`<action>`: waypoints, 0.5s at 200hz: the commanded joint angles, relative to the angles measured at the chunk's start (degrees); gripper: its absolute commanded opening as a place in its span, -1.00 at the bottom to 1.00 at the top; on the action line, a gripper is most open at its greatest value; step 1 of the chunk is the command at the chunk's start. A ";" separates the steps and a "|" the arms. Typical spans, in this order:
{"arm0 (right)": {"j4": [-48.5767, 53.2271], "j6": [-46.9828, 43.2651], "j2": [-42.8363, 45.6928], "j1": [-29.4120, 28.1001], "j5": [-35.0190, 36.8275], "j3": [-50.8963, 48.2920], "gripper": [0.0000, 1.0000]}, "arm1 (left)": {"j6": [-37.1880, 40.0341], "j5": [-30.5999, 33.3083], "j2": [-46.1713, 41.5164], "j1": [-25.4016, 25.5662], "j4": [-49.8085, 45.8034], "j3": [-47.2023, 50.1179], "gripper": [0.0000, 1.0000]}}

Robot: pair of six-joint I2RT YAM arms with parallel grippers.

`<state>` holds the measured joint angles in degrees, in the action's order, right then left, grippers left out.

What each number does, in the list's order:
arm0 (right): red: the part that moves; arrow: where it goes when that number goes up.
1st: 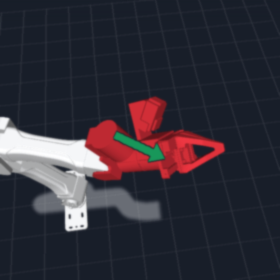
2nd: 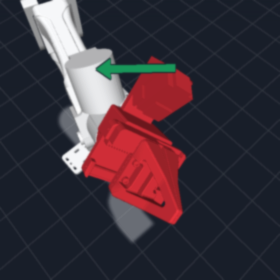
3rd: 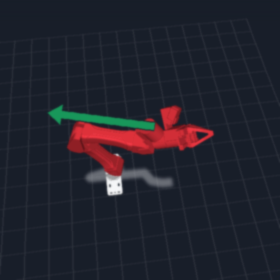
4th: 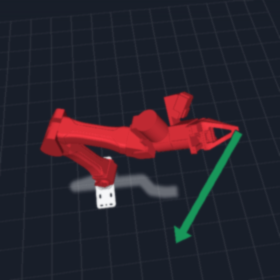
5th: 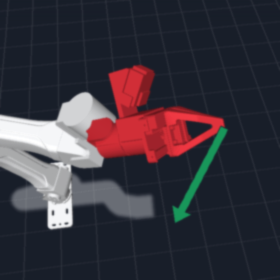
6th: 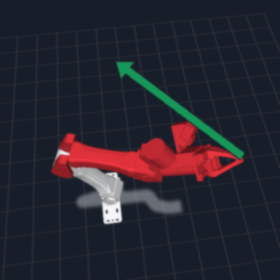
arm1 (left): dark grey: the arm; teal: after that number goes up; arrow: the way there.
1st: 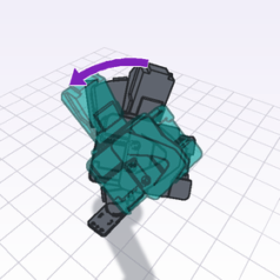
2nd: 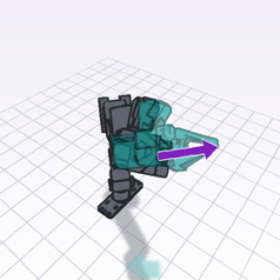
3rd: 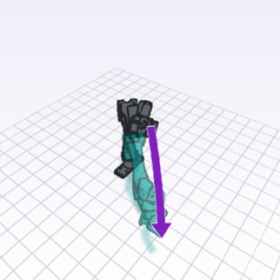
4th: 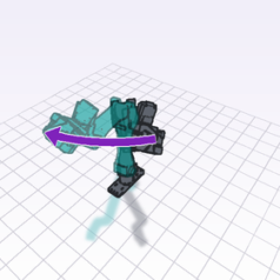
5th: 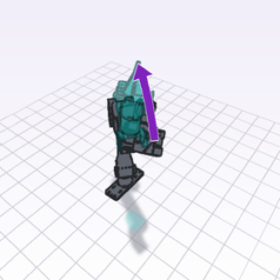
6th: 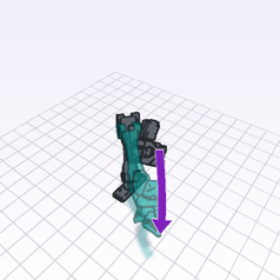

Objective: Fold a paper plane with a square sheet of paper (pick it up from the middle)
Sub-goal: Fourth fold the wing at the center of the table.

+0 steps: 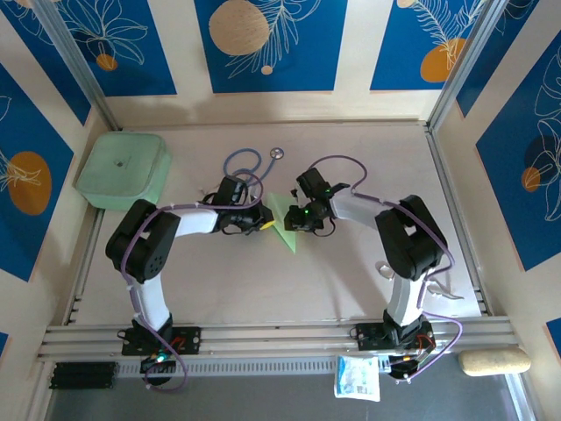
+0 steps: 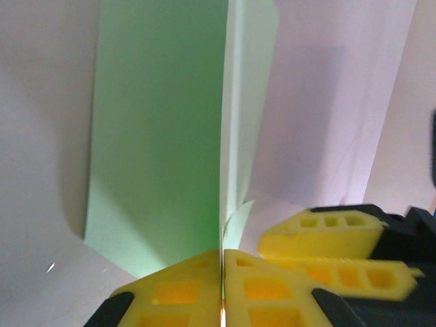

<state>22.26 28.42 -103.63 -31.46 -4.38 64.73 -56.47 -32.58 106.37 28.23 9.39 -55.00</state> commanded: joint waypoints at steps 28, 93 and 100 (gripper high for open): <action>-5.89 -6.59 11.15 -3.53 12.90 -7.46 -0.35 | -0.93 3.69 -1.65 0.25 -5.92 -1.84 -0.85; -14.16 -10.60 12.55 -13.10 24.20 -13.42 -0.24 | -6.50 9.64 -4.02 2.61 -10.04 -2.96 -0.85; -14.21 -10.19 11.67 -13.37 24.48 -13.10 -0.22 | -7.63 9.34 -3.89 2.62 -9.02 -2.60 -0.85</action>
<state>11.42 19.25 -90.21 -43.35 14.74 51.81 -60.45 -25.28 103.83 30.17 1.87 -56.34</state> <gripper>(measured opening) 0.373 0.076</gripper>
